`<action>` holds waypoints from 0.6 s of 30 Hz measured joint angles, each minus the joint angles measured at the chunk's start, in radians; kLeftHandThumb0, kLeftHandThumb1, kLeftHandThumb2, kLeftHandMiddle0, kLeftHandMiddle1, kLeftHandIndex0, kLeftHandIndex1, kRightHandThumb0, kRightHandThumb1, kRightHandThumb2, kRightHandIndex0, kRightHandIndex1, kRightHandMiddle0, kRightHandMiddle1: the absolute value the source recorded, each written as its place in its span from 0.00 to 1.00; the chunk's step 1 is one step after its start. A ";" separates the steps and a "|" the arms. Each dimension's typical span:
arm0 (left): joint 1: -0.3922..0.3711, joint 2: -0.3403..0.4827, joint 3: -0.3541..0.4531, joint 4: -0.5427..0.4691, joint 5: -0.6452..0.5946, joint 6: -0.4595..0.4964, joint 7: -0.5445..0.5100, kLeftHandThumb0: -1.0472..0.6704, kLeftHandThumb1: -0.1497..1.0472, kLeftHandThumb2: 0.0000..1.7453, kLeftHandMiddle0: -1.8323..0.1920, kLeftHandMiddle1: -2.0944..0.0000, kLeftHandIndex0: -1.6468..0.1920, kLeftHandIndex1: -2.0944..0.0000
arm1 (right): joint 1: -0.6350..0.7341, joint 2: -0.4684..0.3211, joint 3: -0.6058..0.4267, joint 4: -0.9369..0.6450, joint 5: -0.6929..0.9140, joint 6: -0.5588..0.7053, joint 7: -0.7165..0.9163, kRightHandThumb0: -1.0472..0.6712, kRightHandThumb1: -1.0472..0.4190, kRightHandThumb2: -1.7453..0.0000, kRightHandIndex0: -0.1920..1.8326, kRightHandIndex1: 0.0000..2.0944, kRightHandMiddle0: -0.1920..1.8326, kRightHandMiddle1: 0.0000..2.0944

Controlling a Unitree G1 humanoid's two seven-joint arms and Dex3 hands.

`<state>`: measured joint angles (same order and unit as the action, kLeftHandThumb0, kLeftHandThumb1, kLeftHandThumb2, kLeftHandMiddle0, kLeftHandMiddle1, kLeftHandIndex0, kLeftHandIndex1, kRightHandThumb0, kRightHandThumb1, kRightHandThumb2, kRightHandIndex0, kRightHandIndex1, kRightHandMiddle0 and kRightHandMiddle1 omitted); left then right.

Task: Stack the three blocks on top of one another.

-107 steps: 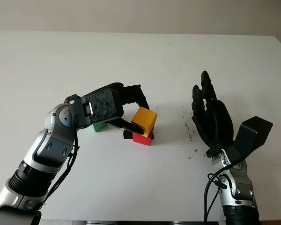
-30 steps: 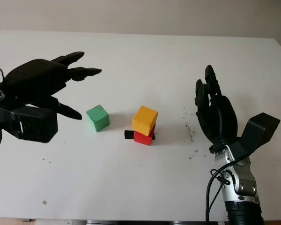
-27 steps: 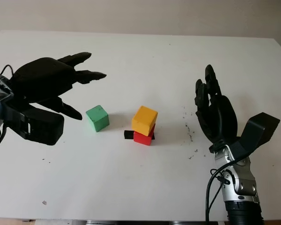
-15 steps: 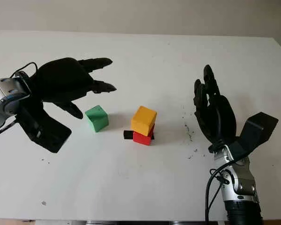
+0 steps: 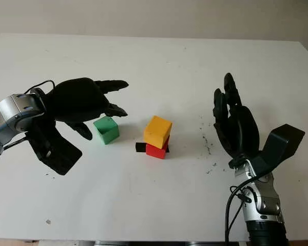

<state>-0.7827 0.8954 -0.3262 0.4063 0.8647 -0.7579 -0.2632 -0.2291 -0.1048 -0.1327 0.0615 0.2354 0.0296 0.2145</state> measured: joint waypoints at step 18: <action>-0.001 -0.021 -0.024 0.056 0.068 -0.008 0.134 0.35 0.87 0.03 0.75 0.97 0.54 0.57 | 0.009 0.000 0.000 0.000 0.008 0.002 0.002 0.22 0.00 0.67 0.00 0.00 0.00 0.00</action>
<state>-0.7841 0.8745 -0.3504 0.4620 0.9324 -0.7658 -0.1293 -0.2199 -0.1048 -0.1327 0.0612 0.2429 0.0312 0.2167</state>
